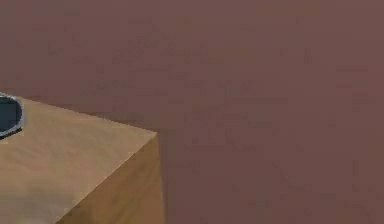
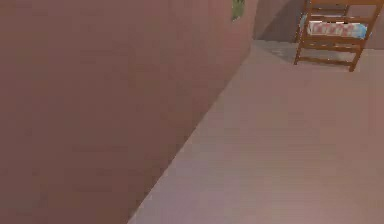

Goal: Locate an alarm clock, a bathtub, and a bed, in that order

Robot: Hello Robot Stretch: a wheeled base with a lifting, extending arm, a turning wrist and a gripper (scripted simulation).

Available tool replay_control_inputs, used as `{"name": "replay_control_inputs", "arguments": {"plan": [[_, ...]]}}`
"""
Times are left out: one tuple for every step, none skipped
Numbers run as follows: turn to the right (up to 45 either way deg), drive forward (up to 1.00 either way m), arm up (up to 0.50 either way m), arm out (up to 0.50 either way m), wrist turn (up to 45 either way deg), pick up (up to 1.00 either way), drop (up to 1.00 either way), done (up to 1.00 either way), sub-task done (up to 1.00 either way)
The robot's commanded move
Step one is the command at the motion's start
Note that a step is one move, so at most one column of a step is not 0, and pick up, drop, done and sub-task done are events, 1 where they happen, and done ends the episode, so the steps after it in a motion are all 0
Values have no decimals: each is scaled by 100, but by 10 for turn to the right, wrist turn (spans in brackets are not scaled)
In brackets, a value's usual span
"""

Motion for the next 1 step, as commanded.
{"name": "replay_control_inputs", "arguments": {"plan": [[450, 0, 0, 0, 0, 0, 0, 0, 0]]}}
